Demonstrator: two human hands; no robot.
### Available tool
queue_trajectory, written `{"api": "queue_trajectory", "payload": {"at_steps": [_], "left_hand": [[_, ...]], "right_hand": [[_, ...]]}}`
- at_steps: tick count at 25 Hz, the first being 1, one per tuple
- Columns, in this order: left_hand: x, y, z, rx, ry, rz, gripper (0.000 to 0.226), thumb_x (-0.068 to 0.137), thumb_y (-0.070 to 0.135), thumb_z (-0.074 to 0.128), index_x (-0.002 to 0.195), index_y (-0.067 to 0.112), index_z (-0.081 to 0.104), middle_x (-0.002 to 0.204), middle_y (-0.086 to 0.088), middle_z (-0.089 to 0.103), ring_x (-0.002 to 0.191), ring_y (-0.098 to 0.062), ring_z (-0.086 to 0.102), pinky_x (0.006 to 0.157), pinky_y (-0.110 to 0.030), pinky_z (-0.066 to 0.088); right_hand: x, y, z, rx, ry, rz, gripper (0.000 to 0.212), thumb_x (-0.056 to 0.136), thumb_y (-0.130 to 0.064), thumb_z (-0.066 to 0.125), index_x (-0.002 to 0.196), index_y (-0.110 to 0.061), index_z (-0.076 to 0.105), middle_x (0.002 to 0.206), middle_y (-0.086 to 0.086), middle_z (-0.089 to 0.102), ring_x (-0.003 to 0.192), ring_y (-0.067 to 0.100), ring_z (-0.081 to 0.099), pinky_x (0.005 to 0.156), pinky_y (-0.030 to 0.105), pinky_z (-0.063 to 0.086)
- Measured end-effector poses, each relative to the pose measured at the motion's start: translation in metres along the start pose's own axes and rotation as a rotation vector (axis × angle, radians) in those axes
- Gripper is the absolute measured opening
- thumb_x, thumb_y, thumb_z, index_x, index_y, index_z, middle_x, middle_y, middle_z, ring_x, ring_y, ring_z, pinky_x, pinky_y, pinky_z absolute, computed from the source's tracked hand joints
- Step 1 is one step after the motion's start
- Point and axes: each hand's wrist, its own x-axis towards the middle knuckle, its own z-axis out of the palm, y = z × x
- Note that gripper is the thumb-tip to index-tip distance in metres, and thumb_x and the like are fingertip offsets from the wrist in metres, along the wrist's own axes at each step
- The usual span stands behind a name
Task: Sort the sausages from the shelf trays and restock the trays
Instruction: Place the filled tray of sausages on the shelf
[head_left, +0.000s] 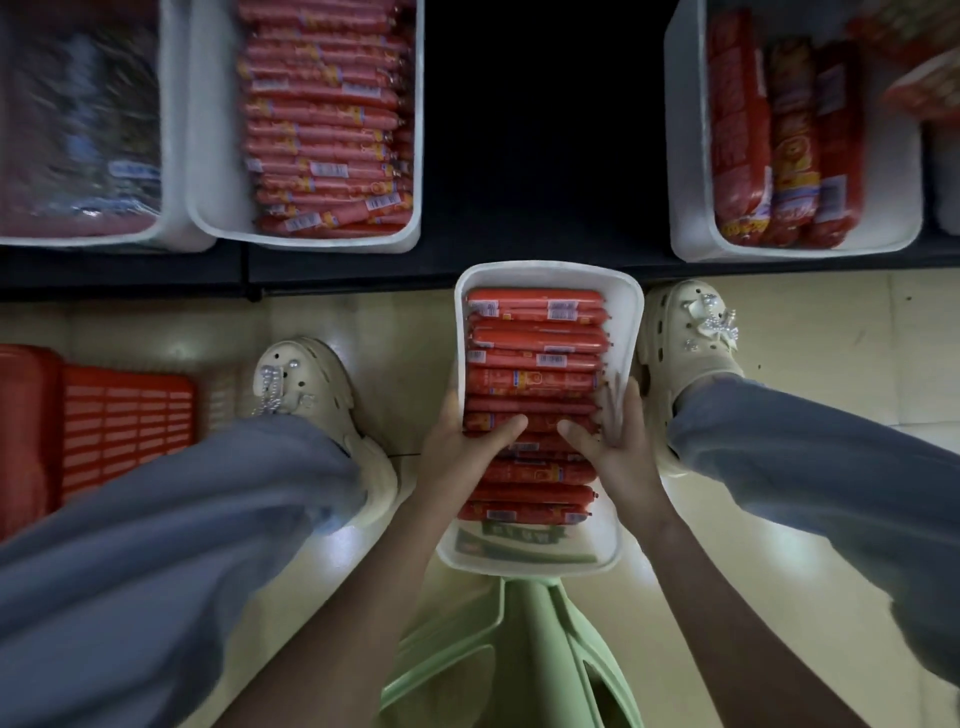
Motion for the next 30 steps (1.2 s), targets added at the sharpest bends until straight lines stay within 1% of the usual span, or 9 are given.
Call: {"api": "queue_trajectory", "payload": {"at_steps": [4,8,13,16,19,22,24,27,30], "left_hand": [[-0.033,0.036,-0.007,0.004,0.019,0.075,0.039,0.072,0.047,0.078,0.097,0.061,0.052,0.097,0.023,0.068,0.093,0.0,0.064,0.09,-0.04,0.051],[-0.038,0.071,-0.017,0.01,0.014,0.083,0.047,0.068,0.049,0.078,0.11,0.051,0.054,0.096,0.021,0.069,0.094,-0.005,0.065,0.092,-0.041,0.05],[0.001,0.111,-0.031,-0.022,-0.013,0.108,0.051,0.072,0.039,0.075,0.115,0.053,0.053,0.098,0.021,0.07,0.095,-0.007,0.066,0.093,-0.041,0.051],[0.037,0.127,-0.035,-0.056,-0.019,0.112,0.052,0.073,0.035,0.073,0.119,0.049,0.053,0.099,0.02,0.07,0.094,-0.008,0.067,0.092,-0.041,0.051],[0.068,0.136,-0.033,-0.086,-0.014,0.096,0.044,0.074,0.035,0.073,0.114,0.044,0.057,0.097,0.018,0.071,0.093,-0.009,0.067,0.091,-0.041,0.051],[0.094,0.147,-0.035,-0.141,-0.009,0.078,0.046,0.068,0.042,0.075,0.112,0.041,0.058,0.099,0.014,0.071,0.094,-0.013,0.068,0.092,-0.043,0.051],[0.105,0.156,-0.037,-0.162,-0.025,0.089,0.045,0.068,0.043,0.074,0.111,0.038,0.059,0.1,0.012,0.072,0.095,-0.015,0.068,0.093,-0.044,0.05],[0.106,0.156,-0.031,-0.087,0.012,0.138,0.044,0.066,0.048,0.071,0.107,0.033,0.064,0.099,0.012,0.072,0.094,-0.013,0.068,0.091,-0.042,0.051],[0.105,0.144,-0.031,-0.009,0.04,0.131,0.058,0.061,0.055,0.069,0.113,0.029,0.06,0.099,0.012,0.071,0.092,-0.01,0.068,0.088,-0.039,0.053]], "right_hand": [[-0.029,-0.035,0.001,0.091,-0.016,-0.04,0.056,0.084,-0.007,0.069,0.128,-0.03,0.043,0.118,0.001,0.065,0.11,0.02,0.063,0.089,0.046,0.053],[-0.035,-0.07,0.001,0.078,0.004,-0.061,0.063,0.086,-0.009,0.066,0.136,-0.032,0.036,0.106,-0.024,0.066,0.101,0.002,0.064,0.087,0.038,0.054],[0.01,-0.107,0.009,-0.071,0.003,-0.061,0.049,0.09,-0.007,0.061,0.119,-0.041,0.041,0.084,-0.049,0.056,0.081,-0.022,0.057,0.085,0.036,0.048],[0.051,-0.121,0.015,-0.121,0.003,-0.049,0.05,0.09,-0.008,0.062,0.117,-0.04,0.035,0.082,-0.042,0.054,0.074,-0.023,0.056,0.082,0.032,0.046],[0.086,-0.128,0.014,-0.156,0.008,-0.06,0.046,0.088,-0.013,0.065,0.11,-0.044,0.04,0.094,-0.027,0.057,0.08,-0.007,0.064,0.083,0.037,0.052],[0.114,-0.14,0.01,-0.233,0.0,-0.081,0.054,0.086,-0.02,0.068,0.128,-0.032,0.037,0.106,-0.019,0.059,0.098,0.01,0.064,0.084,0.038,0.053],[0.126,-0.147,0.009,-0.25,-0.037,-0.119,0.066,0.086,-0.018,0.069,0.137,-0.024,0.028,0.11,-0.015,0.057,0.104,0.011,0.06,0.075,0.026,0.054],[0.125,-0.148,0.007,-0.339,-0.049,-0.19,0.09,0.08,-0.03,0.075,0.146,-0.029,0.013,0.145,-0.005,0.034,0.133,0.012,0.036,0.098,0.031,0.045],[0.095,-0.134,0.005,-0.922,-0.033,-0.258,0.123,0.07,-0.061,0.072,0.145,-0.035,-0.022,0.156,-0.008,-0.019,0.143,0.013,-0.016,0.114,0.043,-0.003]]}}
